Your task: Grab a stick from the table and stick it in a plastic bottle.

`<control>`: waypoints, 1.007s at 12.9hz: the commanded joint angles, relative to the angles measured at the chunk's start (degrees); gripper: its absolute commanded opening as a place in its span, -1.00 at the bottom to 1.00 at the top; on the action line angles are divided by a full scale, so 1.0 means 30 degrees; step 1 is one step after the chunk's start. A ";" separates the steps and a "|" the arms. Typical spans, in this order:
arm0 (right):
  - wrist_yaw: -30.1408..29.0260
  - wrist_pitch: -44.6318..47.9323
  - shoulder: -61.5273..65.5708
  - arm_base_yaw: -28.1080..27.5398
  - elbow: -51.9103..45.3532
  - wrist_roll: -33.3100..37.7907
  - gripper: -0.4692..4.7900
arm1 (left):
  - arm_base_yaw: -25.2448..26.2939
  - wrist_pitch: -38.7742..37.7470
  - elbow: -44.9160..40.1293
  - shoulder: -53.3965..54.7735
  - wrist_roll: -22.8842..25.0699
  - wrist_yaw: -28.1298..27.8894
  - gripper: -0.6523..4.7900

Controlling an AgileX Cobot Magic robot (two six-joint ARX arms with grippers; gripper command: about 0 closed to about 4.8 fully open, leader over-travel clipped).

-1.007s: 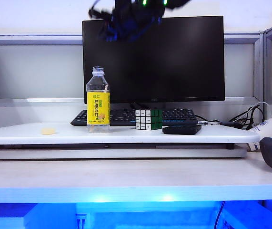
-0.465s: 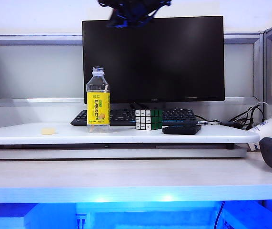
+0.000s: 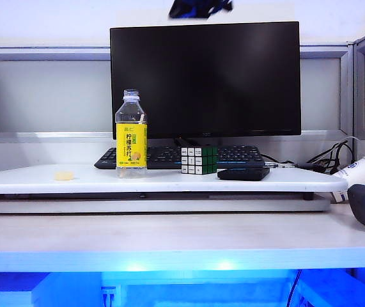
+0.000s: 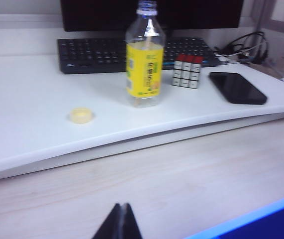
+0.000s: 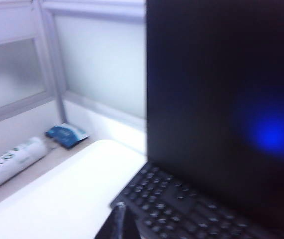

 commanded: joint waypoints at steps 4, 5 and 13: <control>0.1297 -0.1996 -0.2470 -0.1158 0.0022 -0.0903 -0.84 | 0.0015 -0.0576 0.0051 0.0000 0.0109 -0.2463 -0.78; 0.1297 -0.2164 -0.2769 -0.1413 0.0022 -0.0903 -0.84 | 0.0015 -0.0670 0.0051 0.0000 0.0102 -0.2448 -0.78; 0.1676 -0.4823 -0.5756 -0.4983 0.0000 -0.0896 -0.84 | 0.0015 -0.0918 0.0051 0.0000 0.0102 -0.2448 -0.78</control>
